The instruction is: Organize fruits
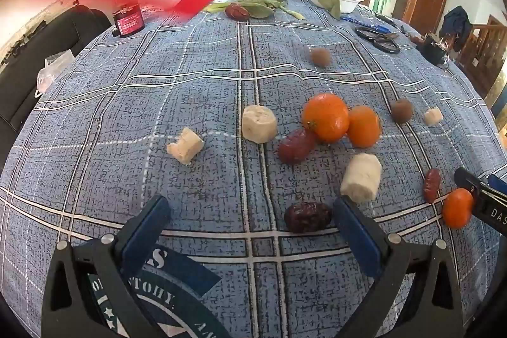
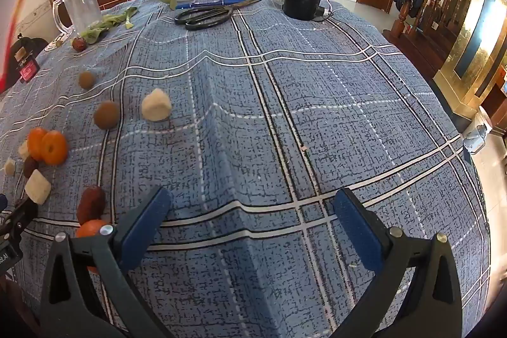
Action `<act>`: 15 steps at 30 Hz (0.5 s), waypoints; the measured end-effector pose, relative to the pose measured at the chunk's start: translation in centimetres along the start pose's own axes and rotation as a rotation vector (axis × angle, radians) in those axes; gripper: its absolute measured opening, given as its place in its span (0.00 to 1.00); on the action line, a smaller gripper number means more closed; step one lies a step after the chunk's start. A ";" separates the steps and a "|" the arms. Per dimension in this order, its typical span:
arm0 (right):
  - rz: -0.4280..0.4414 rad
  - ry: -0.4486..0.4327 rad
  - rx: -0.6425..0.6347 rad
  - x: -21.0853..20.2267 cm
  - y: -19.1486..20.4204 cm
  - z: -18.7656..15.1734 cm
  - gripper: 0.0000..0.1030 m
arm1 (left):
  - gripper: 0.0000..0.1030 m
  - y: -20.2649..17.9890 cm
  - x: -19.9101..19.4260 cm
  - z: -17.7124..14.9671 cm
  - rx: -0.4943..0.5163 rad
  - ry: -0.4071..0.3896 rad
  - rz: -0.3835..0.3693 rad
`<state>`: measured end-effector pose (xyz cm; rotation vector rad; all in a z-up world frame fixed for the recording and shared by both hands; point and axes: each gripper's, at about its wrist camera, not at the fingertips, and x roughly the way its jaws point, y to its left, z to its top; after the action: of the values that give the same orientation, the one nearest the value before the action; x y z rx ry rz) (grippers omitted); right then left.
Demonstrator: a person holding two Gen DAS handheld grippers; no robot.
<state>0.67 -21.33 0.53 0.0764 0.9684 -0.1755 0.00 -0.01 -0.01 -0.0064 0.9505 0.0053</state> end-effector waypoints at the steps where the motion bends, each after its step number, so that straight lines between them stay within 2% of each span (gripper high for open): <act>1: 0.001 0.000 0.000 0.0 0.0 0.0 1.00 | 0.99 0.0 0.0 0.0 0.000 0.002 0.000; 15: -0.001 0.000 0.000 0.0 0.1 0.0 1.00 | 0.99 0.0 0.0 0.0 -0.001 0.002 -0.001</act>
<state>0.67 -21.28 0.54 0.0758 0.9681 -0.1759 0.01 -0.01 -0.02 -0.0075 0.9529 0.0047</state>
